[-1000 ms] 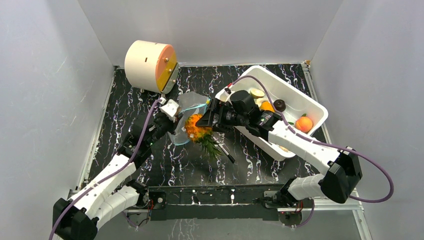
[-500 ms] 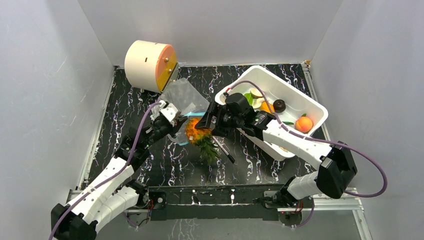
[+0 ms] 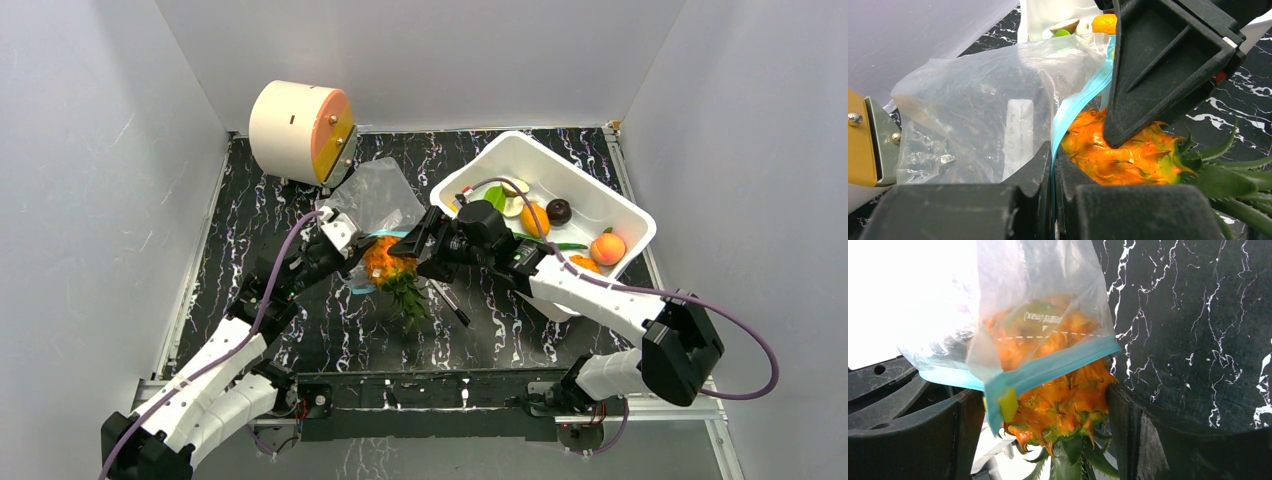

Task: Place the food in the zip-top bag and seal the zipper
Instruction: Place the fake fruit in the zipper food storage bag.

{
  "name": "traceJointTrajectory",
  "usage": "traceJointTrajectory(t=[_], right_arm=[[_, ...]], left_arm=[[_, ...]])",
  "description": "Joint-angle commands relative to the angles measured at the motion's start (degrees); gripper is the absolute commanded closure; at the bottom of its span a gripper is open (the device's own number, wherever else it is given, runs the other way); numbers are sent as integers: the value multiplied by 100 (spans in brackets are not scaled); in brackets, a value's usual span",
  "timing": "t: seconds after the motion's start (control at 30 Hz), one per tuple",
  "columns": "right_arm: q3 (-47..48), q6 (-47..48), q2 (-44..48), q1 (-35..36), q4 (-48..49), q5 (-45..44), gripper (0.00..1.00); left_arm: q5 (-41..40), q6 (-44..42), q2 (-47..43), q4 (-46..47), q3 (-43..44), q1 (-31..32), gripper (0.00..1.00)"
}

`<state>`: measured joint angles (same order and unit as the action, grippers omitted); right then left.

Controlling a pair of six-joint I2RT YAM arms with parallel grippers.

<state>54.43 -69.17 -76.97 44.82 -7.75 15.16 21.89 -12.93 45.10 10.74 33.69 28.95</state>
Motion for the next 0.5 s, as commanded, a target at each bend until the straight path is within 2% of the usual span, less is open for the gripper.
traceJointTrajectory(t=[0.0,0.3,0.47], right_arm=[[-140,-622,425,-6,1271,-699,65],[-148,-782,553,-4,826,-1517,67],[-268,-894,552,7,1509,-1433,66]], left_arm=[[597,28,-143,-15,-43,46,100],[777,-83,-409,-238,-113,49,100],[1371,-242,-117,-463,83,42,100]])
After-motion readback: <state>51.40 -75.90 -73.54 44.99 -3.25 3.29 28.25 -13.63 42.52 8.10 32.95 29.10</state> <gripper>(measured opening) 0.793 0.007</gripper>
